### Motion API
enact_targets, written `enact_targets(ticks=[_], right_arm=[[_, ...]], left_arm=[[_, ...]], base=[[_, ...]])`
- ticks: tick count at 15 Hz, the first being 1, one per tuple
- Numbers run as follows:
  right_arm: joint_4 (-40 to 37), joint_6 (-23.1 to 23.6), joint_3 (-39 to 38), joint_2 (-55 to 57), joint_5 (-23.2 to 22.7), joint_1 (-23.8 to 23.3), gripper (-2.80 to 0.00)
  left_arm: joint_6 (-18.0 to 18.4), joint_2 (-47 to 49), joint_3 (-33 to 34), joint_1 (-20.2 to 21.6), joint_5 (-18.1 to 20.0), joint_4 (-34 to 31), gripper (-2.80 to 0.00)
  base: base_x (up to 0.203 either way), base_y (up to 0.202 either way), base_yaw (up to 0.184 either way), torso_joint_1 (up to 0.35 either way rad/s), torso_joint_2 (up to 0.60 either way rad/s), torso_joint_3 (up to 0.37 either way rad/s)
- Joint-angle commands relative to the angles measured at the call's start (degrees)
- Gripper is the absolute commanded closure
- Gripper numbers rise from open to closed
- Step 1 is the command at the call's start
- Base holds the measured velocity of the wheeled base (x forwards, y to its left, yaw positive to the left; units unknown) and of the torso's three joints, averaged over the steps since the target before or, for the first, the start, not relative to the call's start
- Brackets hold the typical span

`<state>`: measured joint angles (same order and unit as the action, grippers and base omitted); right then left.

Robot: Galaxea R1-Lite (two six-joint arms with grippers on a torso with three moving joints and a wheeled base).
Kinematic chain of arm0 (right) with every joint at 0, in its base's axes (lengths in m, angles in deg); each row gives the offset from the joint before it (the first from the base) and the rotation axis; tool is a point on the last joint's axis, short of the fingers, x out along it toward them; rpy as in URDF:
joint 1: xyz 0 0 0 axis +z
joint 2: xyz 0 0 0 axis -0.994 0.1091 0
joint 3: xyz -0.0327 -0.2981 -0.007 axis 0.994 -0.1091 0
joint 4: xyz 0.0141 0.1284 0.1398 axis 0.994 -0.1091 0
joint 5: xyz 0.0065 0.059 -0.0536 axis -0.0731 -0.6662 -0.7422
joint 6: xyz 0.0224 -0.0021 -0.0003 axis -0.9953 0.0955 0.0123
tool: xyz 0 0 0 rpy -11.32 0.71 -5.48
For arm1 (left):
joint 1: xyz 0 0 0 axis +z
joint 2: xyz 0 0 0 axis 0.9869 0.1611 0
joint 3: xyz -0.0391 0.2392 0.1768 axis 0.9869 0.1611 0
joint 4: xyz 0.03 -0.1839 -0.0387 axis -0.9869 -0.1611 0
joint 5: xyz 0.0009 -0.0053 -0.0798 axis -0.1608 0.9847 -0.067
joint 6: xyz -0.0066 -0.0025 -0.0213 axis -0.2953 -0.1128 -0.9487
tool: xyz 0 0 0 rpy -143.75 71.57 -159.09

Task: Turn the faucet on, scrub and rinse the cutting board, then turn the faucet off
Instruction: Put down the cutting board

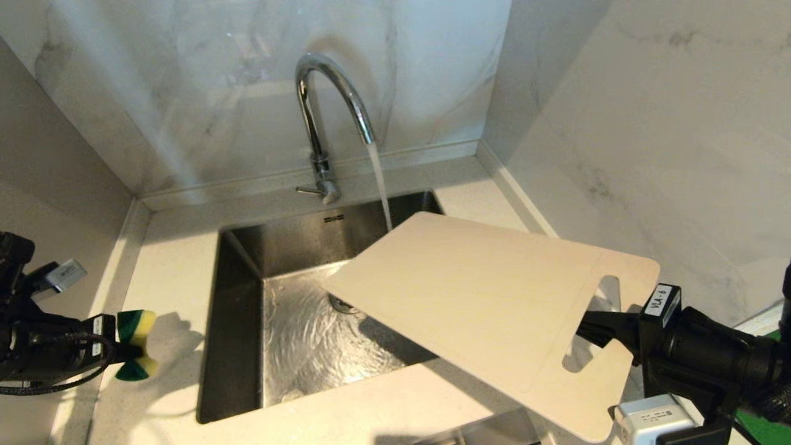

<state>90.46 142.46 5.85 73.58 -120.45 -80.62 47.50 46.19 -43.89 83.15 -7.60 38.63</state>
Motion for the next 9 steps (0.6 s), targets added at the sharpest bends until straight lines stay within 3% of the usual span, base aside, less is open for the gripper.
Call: enact_targets(ticks=[1,4,9], right_arm=[[1.60,0.23,-1.69,-0.47,0.21,-2.40,0.00],[2.04,-0.89,-3.71,-0.51,1.39,-8.01,0.00],[2.05,-0.85,-3.51,-0.12,1.62,-13.14,0.00]], left_arm=[[-0.13,1.29,-0.01,0.04,0.02,-0.06,0.00],[-0.22,1.78,-0.01,0.12,0.03,0.02,0.00],[-0.22,3.12,-0.61,0.12,0.08,0.02,0.00]], base=[[0.000,0.000,0.000,0.000,0.00,0.000],[0.000,0.000,0.000,0.000,0.00,0.000],[0.000,0.000,0.000,0.000,0.00,0.000]])
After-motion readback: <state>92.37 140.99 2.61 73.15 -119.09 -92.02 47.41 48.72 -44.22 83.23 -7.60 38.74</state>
